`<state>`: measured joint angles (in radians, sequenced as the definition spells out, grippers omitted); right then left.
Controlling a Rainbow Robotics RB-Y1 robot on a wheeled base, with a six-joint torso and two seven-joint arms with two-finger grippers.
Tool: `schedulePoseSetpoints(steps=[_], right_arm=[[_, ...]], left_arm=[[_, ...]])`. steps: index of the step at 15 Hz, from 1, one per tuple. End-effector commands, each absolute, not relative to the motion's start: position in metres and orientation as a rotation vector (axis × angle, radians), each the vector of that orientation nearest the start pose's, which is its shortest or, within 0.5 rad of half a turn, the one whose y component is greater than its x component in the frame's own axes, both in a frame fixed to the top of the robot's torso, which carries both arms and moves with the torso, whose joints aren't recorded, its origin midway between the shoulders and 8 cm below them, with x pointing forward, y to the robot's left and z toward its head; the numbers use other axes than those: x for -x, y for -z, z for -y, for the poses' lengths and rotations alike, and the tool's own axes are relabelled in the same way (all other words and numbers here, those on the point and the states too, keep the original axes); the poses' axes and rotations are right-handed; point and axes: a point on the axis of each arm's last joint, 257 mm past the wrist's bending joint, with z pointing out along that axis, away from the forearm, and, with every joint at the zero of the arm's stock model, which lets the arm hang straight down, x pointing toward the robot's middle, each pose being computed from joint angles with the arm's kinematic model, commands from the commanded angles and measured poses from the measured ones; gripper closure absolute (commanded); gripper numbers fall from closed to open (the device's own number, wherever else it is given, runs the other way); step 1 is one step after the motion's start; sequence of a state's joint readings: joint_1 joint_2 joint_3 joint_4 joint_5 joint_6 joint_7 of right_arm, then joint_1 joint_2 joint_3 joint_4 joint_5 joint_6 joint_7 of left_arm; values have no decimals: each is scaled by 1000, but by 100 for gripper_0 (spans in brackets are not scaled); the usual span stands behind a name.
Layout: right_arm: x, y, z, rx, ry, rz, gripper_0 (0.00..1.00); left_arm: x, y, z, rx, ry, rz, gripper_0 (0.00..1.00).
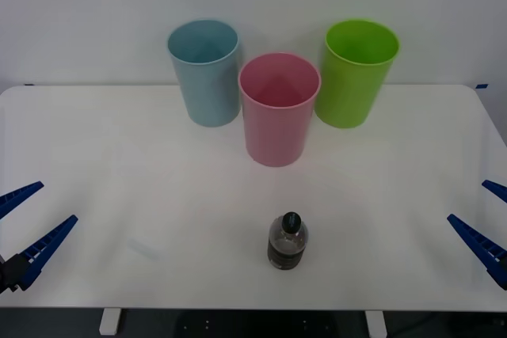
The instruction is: Grasp the object on the table and drop it into the matching bin: aluminum can to the light blue bin, PET bottle to the pink bin.
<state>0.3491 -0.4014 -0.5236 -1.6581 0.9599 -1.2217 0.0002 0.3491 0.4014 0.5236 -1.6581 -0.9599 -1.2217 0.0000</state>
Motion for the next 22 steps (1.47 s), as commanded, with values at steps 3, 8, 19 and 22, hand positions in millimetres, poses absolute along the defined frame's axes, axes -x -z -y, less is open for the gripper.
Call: schedulePoseSetpoints(steps=[3, 8, 19, 22], right_arm=[[-340, 181, 328, 434, -577, -1459, 0], [-341, 185, 316, 457, -598, -1463, 0], [-329, 231, 248, 774, -546, -1435, 0], [-325, 238, 224, 813, -606, -1433, 0]], left_arm=[[-342, 169, -330, -465, 567, -1441, 0], [-342, 169, -330, -465, 567, -1441, 0], [-342, 169, -330, -465, 567, -1441, 0], [-342, 169, -330, -465, 567, -1441, 0]])
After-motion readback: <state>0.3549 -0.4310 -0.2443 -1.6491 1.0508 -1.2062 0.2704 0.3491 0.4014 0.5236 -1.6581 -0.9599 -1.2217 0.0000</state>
